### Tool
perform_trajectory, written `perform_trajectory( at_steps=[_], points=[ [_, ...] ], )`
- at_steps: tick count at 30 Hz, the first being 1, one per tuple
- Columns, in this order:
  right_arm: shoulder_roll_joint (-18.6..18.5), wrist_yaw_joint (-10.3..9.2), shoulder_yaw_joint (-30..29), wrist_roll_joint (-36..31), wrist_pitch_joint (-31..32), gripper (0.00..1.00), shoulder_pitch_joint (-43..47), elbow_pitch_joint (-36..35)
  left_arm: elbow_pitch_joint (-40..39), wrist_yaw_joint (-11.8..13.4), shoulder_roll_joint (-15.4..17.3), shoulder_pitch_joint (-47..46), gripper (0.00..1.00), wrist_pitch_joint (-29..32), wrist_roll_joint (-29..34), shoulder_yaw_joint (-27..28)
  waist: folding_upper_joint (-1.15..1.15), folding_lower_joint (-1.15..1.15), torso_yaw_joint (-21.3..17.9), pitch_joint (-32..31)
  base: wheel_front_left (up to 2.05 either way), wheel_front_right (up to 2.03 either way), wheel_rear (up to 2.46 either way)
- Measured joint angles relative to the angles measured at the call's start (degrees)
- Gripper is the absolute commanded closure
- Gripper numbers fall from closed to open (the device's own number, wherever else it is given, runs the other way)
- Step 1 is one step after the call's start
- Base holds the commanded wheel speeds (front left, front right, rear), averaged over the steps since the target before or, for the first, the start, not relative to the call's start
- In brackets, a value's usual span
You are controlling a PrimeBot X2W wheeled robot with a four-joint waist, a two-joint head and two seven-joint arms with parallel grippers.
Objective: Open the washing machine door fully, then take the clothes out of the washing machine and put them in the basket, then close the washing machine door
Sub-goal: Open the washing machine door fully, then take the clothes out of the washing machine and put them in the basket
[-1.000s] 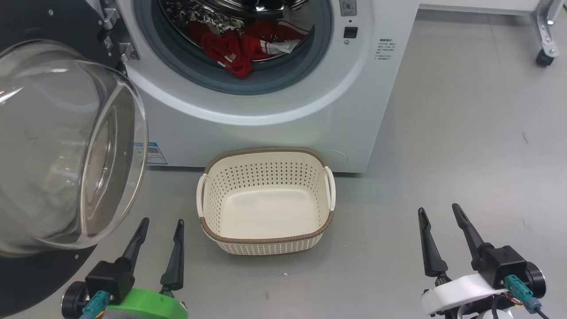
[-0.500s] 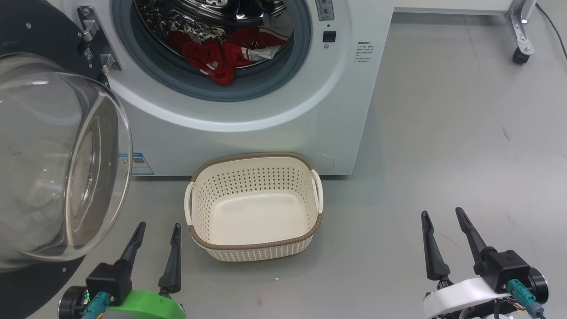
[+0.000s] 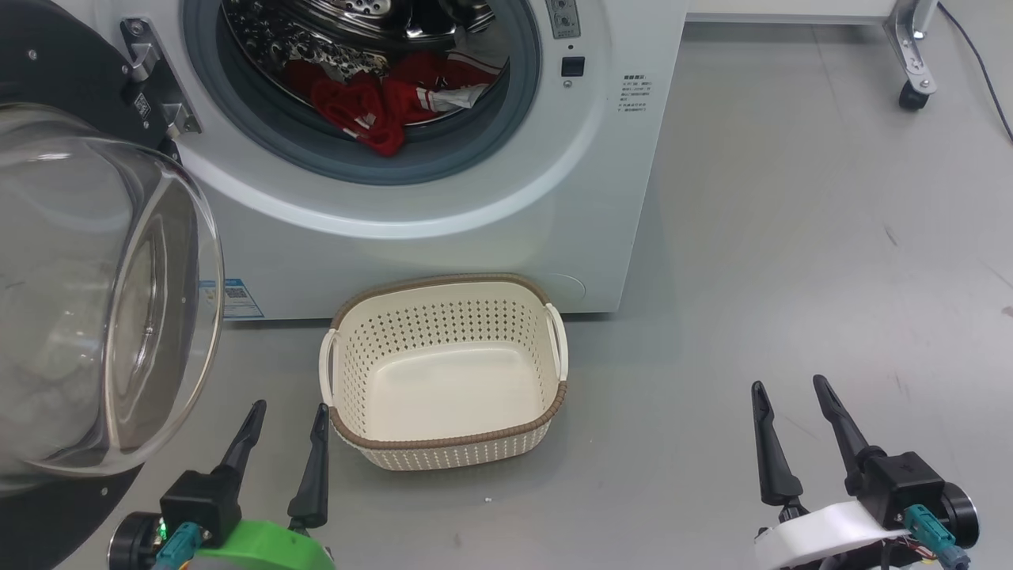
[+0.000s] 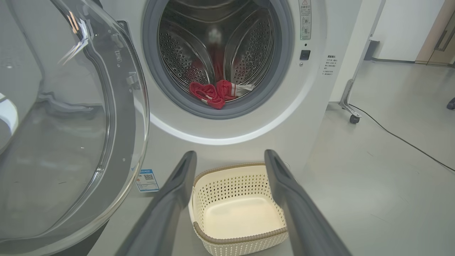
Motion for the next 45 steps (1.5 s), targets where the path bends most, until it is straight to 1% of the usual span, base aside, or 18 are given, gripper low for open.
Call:
perform_trajectory(
  at_steps=[18,21,25,27,45],
  points=[
    [0.0,0.0,0.05,0.09,0.0,0.0,0.0,-0.33,-0.71,0.44,-0.03,0.07,0.0,0.08,0.24,-0.34,0.0,0.0,-0.36,0.0,0.01,-0.01,0.0],
    [0.0,-0.01,0.2,0.51,0.0,0.0,0.0,-0.42,-1.6,-0.07,-0.05,0.07,0.0,-0.02,0.24,-0.69,0.0,0.0,-0.46,0.03,0.16,-0.16,0.0],
    [0.0,-0.1,0.23,0.52,0.0,0.0,0.0,-0.68,-2.67,-0.14,-0.01,0.03,0.0,-0.11,0.31,-1.1,0.0,0.0,-0.59,0.21,0.31,-0.31,0.0],
    [0.01,-0.51,0.3,0.52,0.0,0.0,0.0,-0.69,-2.69,-0.13,0.04,0.03,0.0,-0.26,0.36,-1.0,0.0,0.0,-0.65,0.29,0.43,-0.43,0.0],
    [0.0,-0.53,0.46,0.54,0.0,0.0,0.0,-0.74,-2.65,-0.02,0.26,0.04,0.0,-0.34,0.91,-0.82,0.0,0.0,-0.79,0.46,0.85,-0.85,0.0]
  ],
)
